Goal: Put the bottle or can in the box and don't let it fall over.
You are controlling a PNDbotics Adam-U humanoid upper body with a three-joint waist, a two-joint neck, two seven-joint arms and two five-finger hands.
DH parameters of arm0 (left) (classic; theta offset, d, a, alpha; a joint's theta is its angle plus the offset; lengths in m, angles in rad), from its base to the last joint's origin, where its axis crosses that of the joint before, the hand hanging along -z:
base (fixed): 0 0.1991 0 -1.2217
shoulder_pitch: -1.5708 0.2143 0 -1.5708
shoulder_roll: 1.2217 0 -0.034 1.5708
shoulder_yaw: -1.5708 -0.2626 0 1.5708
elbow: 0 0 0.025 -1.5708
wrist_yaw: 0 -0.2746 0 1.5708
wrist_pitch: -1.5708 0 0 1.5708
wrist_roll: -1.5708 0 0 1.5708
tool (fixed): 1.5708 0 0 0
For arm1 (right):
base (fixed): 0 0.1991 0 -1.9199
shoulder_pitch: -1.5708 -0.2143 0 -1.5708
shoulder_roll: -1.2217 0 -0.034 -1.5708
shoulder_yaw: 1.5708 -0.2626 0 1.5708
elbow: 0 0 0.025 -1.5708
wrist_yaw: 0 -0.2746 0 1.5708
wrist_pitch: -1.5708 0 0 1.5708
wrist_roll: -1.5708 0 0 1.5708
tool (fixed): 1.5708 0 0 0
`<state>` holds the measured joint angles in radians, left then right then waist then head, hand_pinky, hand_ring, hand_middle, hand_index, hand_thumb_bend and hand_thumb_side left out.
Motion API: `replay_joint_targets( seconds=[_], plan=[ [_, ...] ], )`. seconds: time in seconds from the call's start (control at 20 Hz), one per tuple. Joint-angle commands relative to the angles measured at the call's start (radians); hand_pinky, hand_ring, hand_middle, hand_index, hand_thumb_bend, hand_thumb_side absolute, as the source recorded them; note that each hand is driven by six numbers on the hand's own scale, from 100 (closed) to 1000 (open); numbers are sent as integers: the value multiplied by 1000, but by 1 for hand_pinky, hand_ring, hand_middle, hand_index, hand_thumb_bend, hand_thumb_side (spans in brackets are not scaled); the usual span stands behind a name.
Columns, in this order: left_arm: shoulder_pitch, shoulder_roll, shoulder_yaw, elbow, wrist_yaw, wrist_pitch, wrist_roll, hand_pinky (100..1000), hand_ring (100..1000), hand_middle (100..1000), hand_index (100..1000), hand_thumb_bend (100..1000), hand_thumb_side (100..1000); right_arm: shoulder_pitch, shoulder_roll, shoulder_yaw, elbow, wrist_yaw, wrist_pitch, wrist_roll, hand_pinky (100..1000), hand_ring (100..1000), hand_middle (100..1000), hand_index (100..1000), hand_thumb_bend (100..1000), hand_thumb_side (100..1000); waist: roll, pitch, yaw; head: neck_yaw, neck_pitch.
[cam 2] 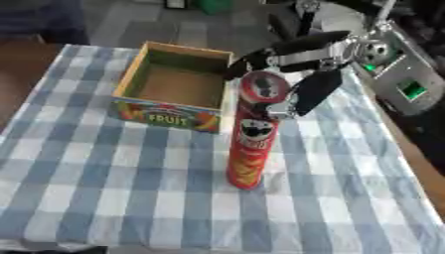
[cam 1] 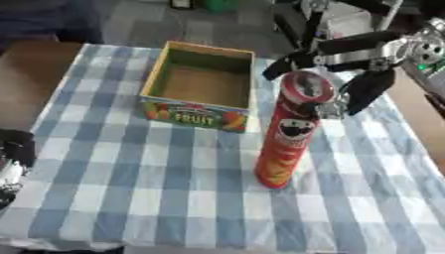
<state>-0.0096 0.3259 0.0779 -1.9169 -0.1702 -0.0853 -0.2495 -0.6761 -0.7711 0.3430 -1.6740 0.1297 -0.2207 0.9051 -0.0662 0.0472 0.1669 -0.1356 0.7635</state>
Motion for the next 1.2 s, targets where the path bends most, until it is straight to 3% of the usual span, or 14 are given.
replay_joint_targets(
  seconds=[0.05,0.65,1.2],
  plan=[
    [-9,8,3,-11,5,-3,-5,607,545,575,698,185,481,-12,-19,-5,0,9,-9,2,889,959,1000,1000,162,598,3,-12,1,-4,5],
    [-10,8,3,-11,6,-3,-9,608,547,576,698,180,482,-8,-19,-1,4,41,-12,2,755,866,989,1000,150,636,3,-12,0,-3,5],
    [-8,7,5,-10,5,-3,-10,609,547,577,699,177,484,-6,-18,-9,8,92,-15,2,919,990,1000,1000,130,678,2,-13,0,0,5]
  ],
)
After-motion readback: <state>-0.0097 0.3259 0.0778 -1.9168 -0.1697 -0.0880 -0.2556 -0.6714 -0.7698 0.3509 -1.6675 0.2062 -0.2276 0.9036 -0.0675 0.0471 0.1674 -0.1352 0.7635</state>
